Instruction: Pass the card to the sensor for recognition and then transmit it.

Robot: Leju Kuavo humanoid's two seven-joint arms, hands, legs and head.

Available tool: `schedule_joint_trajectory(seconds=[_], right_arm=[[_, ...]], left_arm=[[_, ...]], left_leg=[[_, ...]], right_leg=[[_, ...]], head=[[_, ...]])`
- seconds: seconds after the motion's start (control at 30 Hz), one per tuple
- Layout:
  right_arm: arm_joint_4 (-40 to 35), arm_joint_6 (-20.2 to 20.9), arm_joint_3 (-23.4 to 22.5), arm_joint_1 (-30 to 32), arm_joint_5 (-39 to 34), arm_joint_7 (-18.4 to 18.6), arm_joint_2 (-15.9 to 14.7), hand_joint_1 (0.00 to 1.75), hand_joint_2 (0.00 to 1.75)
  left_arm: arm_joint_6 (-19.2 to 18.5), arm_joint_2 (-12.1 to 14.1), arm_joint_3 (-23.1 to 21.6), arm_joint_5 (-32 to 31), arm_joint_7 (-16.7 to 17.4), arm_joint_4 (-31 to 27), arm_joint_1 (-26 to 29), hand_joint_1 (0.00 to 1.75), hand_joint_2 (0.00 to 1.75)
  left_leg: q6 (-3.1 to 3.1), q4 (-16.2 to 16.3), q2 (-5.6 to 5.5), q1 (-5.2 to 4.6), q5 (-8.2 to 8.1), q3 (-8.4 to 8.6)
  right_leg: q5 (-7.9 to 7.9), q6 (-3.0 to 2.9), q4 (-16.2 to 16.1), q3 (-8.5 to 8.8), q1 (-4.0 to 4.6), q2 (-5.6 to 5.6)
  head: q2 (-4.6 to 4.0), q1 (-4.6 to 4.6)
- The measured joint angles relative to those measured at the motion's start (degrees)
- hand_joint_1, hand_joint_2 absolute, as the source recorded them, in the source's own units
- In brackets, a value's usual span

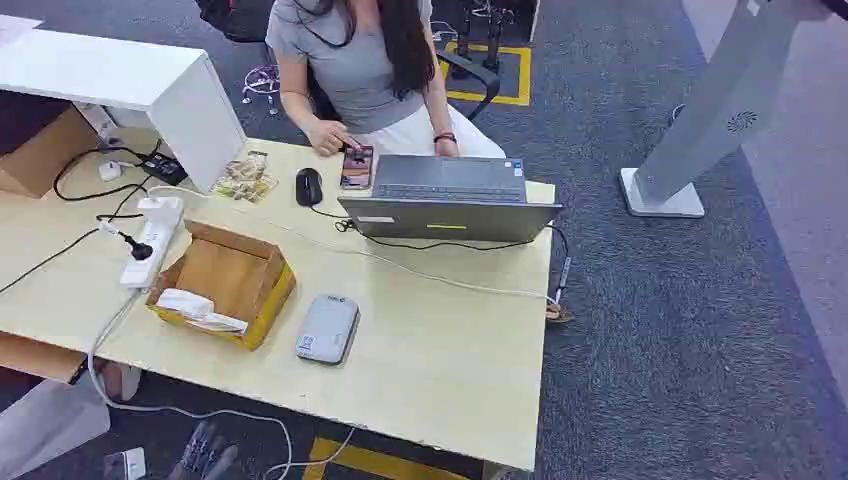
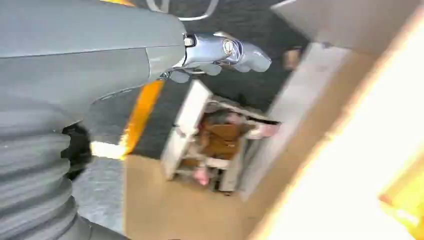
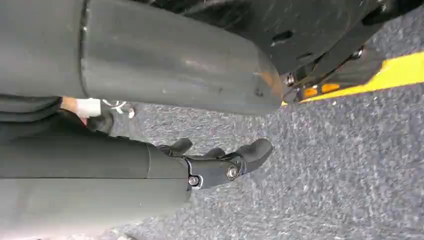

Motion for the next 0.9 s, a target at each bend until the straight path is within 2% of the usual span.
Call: schedule_joint_trajectory(seconds=[0.6, 0.77, 0.9], right_arm=[[3.8, -4.2, 11.7, -2.0, -12.8, 3.8, 1.5, 0.0, 0.0], [4.5, -5.0, 15.3, -2.5, -15.4, 4.8, 1.6, 0.0, 0.0], [4.5, -5.6, 17.8, -2.9, -16.2, 5.7, 1.6, 0.0, 0.0]], left_arm=[[0.8, -3.4, -10.5, 8.1, -9.3, -31.7, 11.0, 0.0, 1.75], [0.8, -3.7, -12.8, 6.3, -13.4, -40.1, 11.5, 0.0, 1.75], [4.4, -1.7, -15.3, 2.1, -14.8, -43.5, 9.8, 0.0, 1.75]], left_leg=[[0.0, 0.0, 0.0, 0.0, 0.0, 0.0], [0.0, 0.0, 0.0, 0.0, 0.0, 0.02], [0.0, 0.0, 0.0, 0.0, 0.01, 0.04]], right_leg=[[0.0, 0.0, 0.0, -0.01, 0.0, 0.0], [0.0, 0.0, 0.0, 0.0, 0.0, 0.0], [0.01, 0.0, 0.0, 0.0, 0.0, 0.0]], head=[[0.0, -0.02], [0.0, 0.0], [0.0, 0.0]])
